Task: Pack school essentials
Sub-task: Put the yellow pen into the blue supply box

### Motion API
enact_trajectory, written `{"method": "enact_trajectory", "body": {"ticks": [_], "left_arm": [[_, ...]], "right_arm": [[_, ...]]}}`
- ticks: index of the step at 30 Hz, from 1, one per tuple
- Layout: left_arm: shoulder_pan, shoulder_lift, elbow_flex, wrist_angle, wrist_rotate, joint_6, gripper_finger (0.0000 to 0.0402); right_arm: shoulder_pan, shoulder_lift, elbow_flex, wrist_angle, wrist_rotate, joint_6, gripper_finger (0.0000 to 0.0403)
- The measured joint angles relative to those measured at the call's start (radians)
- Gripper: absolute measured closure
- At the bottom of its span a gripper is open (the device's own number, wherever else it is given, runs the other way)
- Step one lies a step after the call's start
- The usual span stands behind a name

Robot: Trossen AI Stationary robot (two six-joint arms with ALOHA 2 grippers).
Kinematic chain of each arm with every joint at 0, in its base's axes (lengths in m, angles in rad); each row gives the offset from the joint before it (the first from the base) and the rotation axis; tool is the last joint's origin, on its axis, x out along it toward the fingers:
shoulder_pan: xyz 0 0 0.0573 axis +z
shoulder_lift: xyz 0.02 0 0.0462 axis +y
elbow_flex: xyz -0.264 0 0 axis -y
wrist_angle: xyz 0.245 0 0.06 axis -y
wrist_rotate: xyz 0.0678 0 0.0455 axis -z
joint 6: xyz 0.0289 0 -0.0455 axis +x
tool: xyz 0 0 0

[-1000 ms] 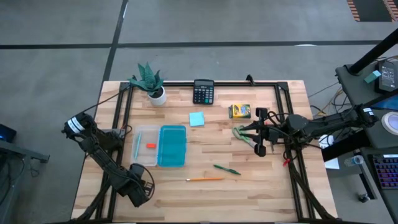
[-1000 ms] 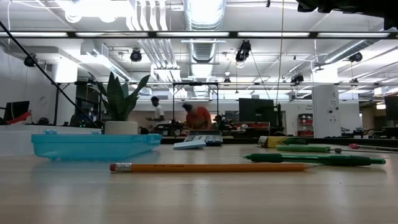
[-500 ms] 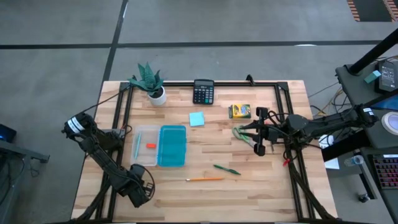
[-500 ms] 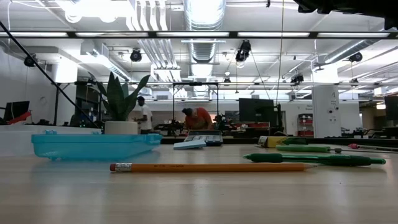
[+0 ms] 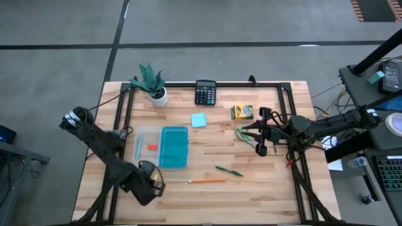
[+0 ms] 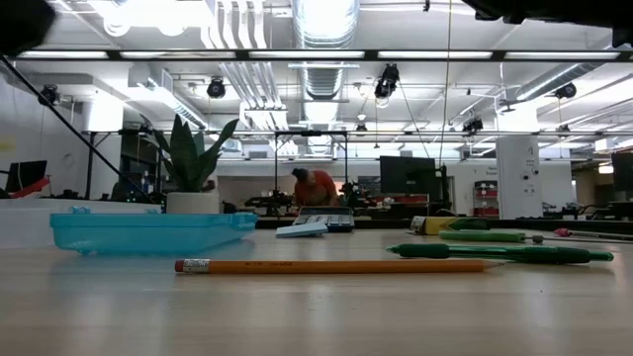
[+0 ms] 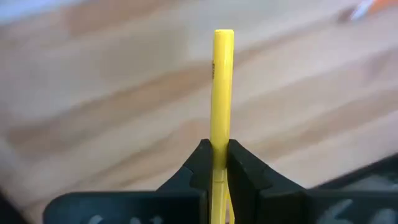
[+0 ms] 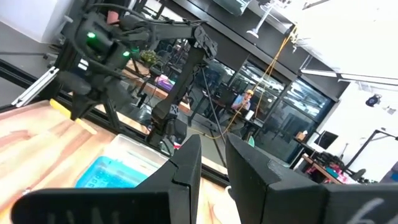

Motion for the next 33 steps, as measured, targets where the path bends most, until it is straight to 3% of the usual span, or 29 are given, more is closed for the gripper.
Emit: {"method": "enact_trajectory", "body": {"ticks": [4, 9, 19, 26, 33], "left_arm": [[0.098, -0.034, 0.003, -0.003, -0.072, 0.087, 0.0394], [0.228, -0.06, 0.0, -0.073, -0.078, 0.23, 0.0394], [0.464, -0.132, -0.043, -0.441, -0.088, 0.495, 0.0393], [0.55, -0.212, -0.194, -0.424, -0.109, 0.527, 0.0393], [0.572, -0.234, -0.312, -0.287, -0.109, 0.527, 0.0393]], "right_arm": [[0.0, 0.0, 0.0, 0.0, 0.0, -0.019, 0.0339], [0.0, 0.0, 0.0, 0.0, 0.018, -0.034, 0.0339], [0.0, 0.0, 0.0, -0.001, 0.018, -0.035, 0.0339], [0.0, 0.0, 0.0, -0.001, 0.018, -0.024, 0.0339], [0.0, 0.0, 0.0, -0.008, 0.018, -0.023, 0.0339]]}}
